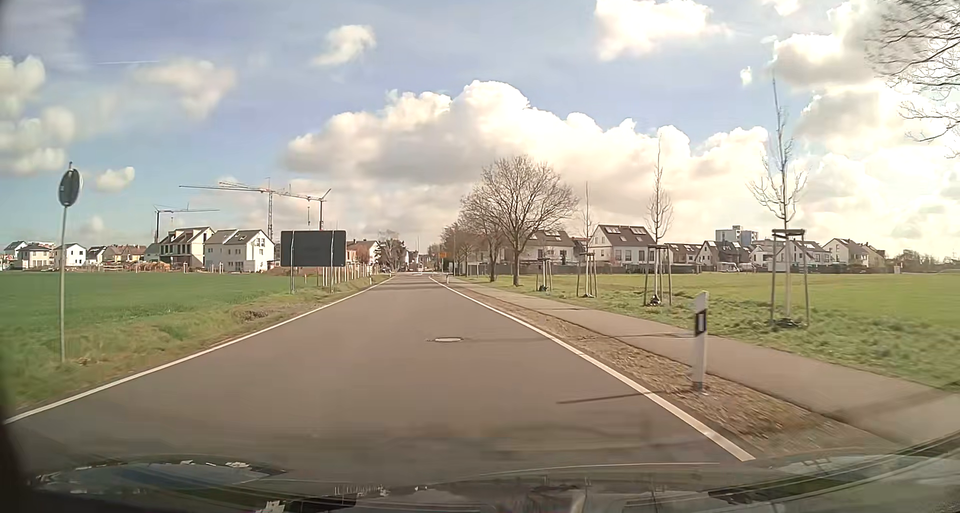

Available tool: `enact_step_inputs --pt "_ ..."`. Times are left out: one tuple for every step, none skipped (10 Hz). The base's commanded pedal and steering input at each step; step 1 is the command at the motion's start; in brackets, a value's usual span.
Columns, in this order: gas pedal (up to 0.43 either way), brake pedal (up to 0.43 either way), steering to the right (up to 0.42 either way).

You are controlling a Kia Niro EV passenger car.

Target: Follow the waypoints while adhering to traffic rules and regulations

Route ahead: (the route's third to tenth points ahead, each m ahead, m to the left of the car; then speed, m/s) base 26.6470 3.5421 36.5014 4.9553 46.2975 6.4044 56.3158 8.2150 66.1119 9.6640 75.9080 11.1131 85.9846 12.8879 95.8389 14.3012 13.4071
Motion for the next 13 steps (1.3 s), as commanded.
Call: enact_step_inputs --pt "0.197 0.0 -0.053" --pt "0.197 0.0 -0.052" --pt "0.189 0.0 -0.05" --pt "0.189 0.0 -0.046" --pt "0.169 0.0 -0.044" --pt "0.157 0.0 -0.042" --pt "0.157 0.0 -0.039" --pt "0.138 0.0 -0.035" --pt "0.138 0.0 -0.031" --pt "0.138 0.0 -0.028" --pt "0.138 0.0 -0.024" --pt "0.138 0.0 -0.02" --pt "0.138 0.0 -0.016"
